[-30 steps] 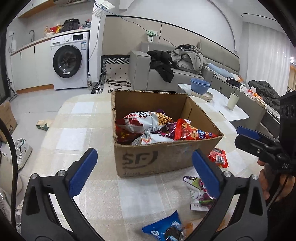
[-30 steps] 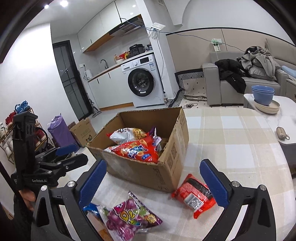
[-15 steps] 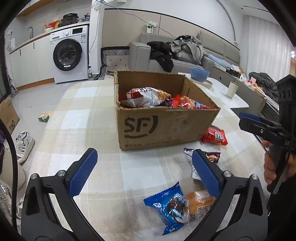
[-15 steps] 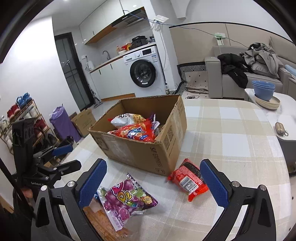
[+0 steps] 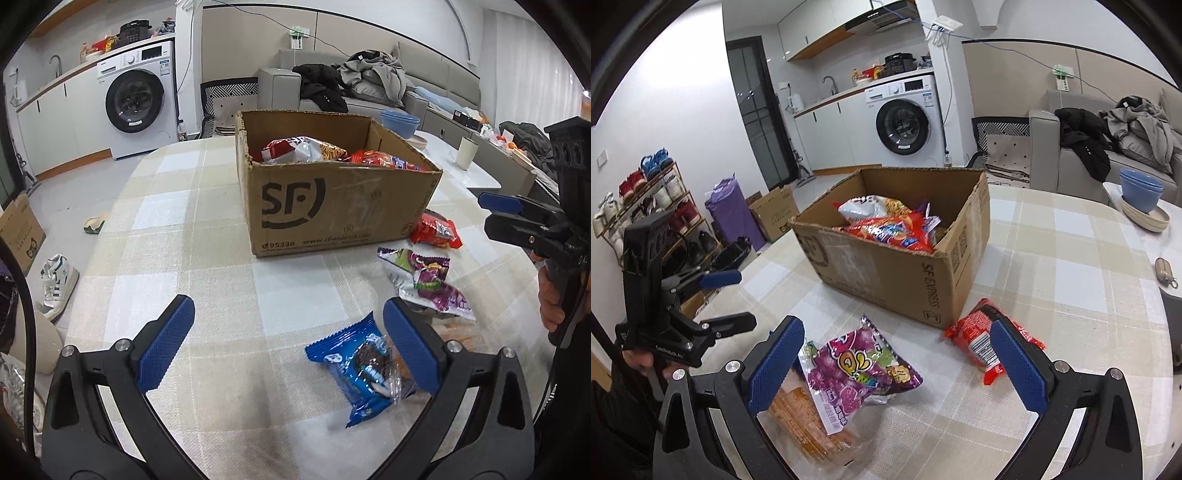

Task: Organize snacks
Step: 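Move both open tools back toward the remaining snacks on the table, then close left gripper on the blue Oreo pack while right gripper closes on the purple candy bag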

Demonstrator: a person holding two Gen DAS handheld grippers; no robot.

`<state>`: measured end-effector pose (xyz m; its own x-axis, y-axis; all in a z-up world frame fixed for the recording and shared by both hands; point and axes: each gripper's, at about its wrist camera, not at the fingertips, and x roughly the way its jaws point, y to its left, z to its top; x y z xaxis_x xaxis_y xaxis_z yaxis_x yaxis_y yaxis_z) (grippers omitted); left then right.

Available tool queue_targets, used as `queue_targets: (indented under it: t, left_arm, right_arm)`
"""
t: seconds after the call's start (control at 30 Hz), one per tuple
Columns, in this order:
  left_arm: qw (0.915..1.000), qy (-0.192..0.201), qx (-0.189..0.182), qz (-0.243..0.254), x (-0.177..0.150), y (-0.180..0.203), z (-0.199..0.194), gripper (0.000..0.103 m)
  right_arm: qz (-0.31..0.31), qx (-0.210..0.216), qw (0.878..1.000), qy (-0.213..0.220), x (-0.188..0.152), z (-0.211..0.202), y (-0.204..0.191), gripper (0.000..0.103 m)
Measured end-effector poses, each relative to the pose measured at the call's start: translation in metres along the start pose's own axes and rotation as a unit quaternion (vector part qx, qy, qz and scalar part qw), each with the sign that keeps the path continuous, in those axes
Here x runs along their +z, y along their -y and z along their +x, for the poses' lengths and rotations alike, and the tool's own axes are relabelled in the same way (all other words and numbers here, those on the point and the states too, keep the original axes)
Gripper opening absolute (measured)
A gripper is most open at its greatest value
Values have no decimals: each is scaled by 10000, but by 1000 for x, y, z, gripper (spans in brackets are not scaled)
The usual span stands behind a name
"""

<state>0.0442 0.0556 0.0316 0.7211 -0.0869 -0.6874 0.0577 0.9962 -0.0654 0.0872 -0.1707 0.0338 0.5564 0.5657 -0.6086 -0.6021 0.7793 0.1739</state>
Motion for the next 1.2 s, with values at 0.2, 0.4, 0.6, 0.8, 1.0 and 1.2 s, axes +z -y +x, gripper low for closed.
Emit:
queue_targets:
  t: [0.2, 0.4, 0.6, 0.8, 1.0, 1.2]
  left_arm:
    - [10000, -67, -37, 8, -1, -4, 1, 102]
    - [9998, -173, -83, 93, -1, -2, 3, 102]
    - [9995, -296, -113, 72, -4, -1, 10, 102]
    - [9988, -438, -123, 178, -7, 3, 17, 102]
    - [9973, -640, -199, 308, -11, 9, 27, 102]
    - [9959, -758, -212, 445, -17, 18, 35, 102]
  right_arm:
    - [-256, 57, 9993, -256, -6, 10, -9, 102]
    - [-418, 89, 9978, -510, -13, 24, -19, 102]
    - [-586, 150, 9954, -743, -19, 37, -28, 102]
    - [-635, 188, 9936, -919, -24, 48, -32, 102]
    - [-596, 126, 9928, -1034, -26, 58, -32, 102]
    - [-321, 169, 9934, -1089, -25, 71, -29, 102]
